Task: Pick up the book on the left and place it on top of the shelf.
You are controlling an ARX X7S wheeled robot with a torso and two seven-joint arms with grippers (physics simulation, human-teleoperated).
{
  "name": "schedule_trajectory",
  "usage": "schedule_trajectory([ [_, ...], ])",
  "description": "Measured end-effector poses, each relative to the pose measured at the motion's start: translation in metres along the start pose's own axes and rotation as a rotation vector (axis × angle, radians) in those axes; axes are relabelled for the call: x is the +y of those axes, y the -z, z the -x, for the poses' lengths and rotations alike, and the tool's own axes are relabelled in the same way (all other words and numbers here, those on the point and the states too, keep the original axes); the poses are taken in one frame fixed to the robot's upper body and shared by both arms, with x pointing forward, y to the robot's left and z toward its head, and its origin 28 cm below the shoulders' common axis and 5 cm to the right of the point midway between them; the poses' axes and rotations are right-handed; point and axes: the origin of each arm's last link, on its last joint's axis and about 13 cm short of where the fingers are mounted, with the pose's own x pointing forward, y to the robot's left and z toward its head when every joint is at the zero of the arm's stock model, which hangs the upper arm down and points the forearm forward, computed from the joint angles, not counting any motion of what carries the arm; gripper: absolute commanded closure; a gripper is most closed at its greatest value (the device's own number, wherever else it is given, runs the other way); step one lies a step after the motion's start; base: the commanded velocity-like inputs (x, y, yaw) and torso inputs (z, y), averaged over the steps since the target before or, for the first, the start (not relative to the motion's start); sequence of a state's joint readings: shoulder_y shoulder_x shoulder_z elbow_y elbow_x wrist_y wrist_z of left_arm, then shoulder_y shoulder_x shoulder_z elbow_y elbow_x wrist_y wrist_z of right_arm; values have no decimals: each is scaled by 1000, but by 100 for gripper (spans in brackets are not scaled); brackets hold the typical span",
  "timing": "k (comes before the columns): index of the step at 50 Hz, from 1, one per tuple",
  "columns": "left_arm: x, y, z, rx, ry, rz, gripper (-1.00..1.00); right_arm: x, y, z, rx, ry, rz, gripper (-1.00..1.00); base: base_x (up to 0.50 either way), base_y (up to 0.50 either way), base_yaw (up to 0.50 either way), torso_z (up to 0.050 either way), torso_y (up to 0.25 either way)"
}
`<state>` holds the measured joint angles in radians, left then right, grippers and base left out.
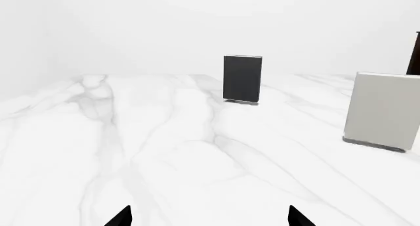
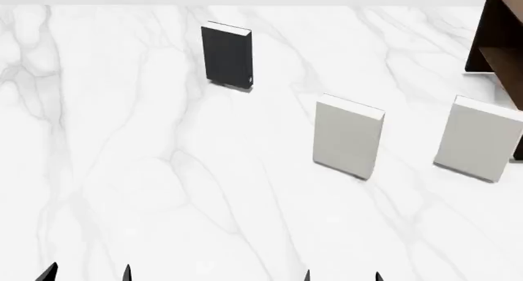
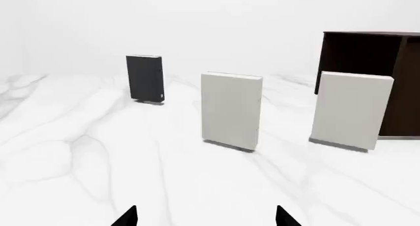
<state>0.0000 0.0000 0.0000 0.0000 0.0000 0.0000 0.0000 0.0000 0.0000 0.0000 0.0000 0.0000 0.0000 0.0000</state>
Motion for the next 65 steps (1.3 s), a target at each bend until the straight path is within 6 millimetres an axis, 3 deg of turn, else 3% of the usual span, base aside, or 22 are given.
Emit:
schedule_trajectory([
  [19,0,1,0,-2,6,-9,-100,1,2,0,3,-16,4,-100,0,0,0,0,0],
  [31,1,1,1,-4,3,-18,-100,2,2,0,15,-21,-6,-100,0,-472,0,0,0],
  [46,-1,7,2,7,4,-8,-100,3,9,3,14,-14,-1,-100,0,0,0,0,0],
  [65,-1,1,1,12,11,-16,-100,3,5,1,18,-10,5,-100,0,0,0,0,0],
])
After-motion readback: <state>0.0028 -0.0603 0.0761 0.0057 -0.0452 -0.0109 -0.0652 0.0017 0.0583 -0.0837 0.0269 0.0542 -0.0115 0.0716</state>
